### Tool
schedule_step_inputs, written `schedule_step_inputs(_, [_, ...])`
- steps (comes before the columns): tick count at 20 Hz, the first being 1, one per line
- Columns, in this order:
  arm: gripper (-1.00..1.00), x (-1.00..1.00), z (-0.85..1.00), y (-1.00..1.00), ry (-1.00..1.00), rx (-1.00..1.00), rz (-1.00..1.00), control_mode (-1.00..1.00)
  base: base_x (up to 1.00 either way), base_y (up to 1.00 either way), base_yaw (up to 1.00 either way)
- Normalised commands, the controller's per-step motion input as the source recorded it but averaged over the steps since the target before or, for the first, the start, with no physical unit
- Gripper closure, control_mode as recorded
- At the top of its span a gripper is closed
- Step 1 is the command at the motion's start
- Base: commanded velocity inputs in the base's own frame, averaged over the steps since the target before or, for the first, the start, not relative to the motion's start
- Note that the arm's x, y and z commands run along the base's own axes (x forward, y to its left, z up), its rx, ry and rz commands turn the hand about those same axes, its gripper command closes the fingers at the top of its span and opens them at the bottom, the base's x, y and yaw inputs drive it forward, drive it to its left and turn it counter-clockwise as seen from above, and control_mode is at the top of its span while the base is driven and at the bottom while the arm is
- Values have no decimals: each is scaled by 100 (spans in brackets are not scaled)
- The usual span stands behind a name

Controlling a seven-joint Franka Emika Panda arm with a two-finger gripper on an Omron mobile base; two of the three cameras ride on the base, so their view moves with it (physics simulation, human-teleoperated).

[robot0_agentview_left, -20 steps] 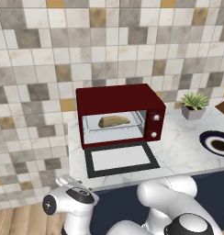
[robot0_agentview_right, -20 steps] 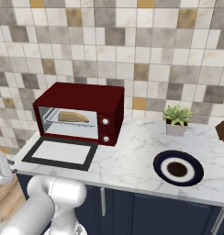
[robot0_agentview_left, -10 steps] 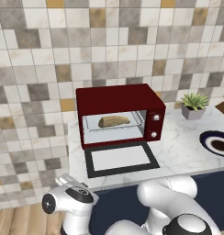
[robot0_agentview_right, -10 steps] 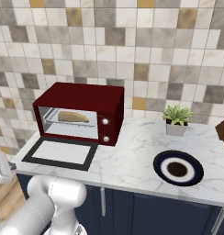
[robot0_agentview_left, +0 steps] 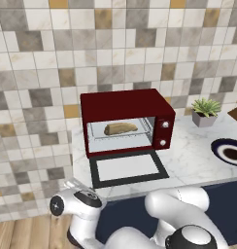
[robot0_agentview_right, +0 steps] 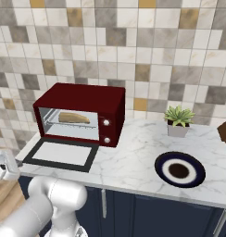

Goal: Pull the toaster oven rack outwards. Pick up the baguette from the plate and place it on the toaster oven rack. Close the toaster oven door fully and set the temperature to the lowest setting.

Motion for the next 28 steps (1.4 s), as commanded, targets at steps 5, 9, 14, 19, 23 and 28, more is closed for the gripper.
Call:
schedule_step_inputs(5, [100,14,-7,-15,5,0,0,-100,0,0,0])
schedule_step_inputs(9, [100,3,-26,-1,13,-1,0,-100,0,0,0])
schedule_step_inputs(14, [100,0,-20,-4,10,-1,0,-100,0,0,0])
schedule_step_inputs(19, [100,-10,0,-5,-8,-1,-1,-100,0,0,0])
schedule_step_inputs(23, [100,-1,0,-31,-7,0,-2,-100,0,0,0])
schedule_step_inputs(28, [100,0,0,-52,-8,0,0,-100,0,0,0])
